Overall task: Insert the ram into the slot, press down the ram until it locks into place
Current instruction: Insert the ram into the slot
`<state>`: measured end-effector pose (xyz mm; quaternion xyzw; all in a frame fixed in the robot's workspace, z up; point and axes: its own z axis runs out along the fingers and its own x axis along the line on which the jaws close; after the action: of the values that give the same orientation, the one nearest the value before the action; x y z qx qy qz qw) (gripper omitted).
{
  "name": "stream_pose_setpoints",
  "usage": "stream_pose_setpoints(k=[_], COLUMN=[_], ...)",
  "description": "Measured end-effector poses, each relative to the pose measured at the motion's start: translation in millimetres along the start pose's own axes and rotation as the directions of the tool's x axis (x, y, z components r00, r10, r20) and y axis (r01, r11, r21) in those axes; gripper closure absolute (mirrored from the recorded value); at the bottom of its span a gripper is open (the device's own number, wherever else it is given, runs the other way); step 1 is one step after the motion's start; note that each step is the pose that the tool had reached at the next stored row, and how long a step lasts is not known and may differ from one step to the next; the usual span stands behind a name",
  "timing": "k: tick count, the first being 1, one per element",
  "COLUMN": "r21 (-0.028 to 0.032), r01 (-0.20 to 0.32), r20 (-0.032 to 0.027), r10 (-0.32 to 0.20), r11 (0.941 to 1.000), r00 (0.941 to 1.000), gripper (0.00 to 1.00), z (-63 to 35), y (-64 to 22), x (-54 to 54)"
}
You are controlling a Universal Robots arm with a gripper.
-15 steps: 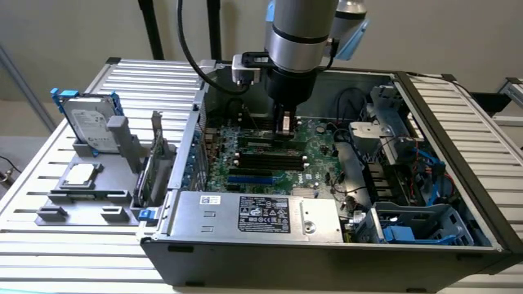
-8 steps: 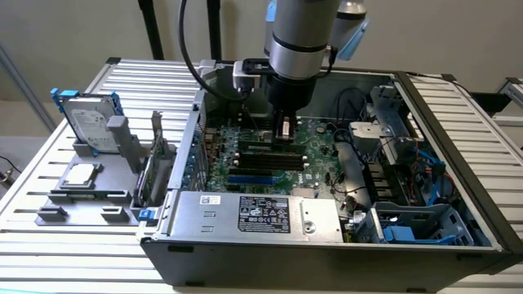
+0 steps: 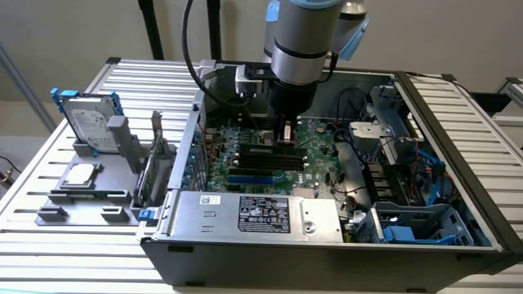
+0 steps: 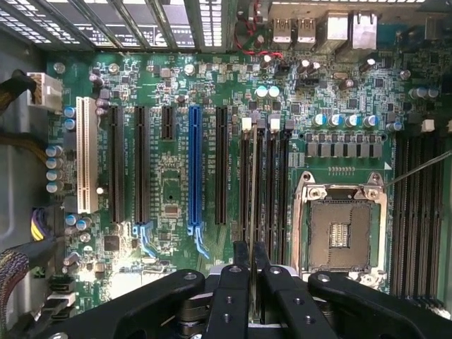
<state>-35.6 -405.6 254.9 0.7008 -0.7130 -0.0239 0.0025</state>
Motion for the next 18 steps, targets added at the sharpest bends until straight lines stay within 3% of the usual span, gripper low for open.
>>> stream_pose_setpoints(k=[8, 18], r21=[-0.0002, -0.0003], r01=[0.003, 0.003], r20=[0.0029, 0.0107], r10=[-0.003, -0.003], r11=[1.0, 1.0], r00=[1.0, 0.9999], gripper=[0.87, 0.87], z=[7.9, 14.2], y=[-0.9, -1.6], x=[0.6, 2.9])
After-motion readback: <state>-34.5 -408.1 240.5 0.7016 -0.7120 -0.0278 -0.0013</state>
